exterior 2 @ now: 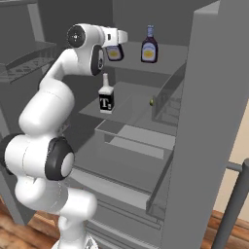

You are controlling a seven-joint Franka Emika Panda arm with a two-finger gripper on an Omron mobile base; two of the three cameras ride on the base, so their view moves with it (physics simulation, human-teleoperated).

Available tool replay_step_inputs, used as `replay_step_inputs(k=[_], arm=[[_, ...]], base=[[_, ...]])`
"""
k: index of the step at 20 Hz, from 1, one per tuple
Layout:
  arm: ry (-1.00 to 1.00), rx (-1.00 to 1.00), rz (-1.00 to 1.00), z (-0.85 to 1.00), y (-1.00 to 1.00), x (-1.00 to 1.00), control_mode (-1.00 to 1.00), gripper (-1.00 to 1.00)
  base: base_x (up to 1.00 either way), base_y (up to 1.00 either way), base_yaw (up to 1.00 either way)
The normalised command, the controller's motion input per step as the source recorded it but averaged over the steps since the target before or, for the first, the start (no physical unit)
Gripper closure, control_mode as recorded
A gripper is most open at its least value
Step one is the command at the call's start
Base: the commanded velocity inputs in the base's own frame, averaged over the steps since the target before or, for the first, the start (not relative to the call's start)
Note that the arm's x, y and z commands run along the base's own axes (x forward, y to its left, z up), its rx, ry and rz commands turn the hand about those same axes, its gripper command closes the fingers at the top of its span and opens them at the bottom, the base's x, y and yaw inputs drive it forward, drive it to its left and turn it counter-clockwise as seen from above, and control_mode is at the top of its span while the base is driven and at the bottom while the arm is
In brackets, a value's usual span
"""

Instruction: Place the condiment bottle and condiment bottle from the counter to the top shelf of the fridge. If the existing items in the fridge are on the top shelf, move them to other shelves.

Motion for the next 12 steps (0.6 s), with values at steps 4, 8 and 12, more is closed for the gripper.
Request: replay_step_inputs(k=[4, 8, 12], arm=[[0.03, 0.00, 0.00, -0.17, 0.00, 0.50, -1.00, 1.00], [0.10, -0.01, 0.00, -0.42, 0.00, 0.48, -1.00, 1.00], [0.00, -0.01, 0.00, -0.19, 0.00, 0.35, -1.00, -1.00]], base=[[0.00, 0.00, 0.00], [0.00, 0.00, 0.00], [0.00, 0.00, 0.00]])
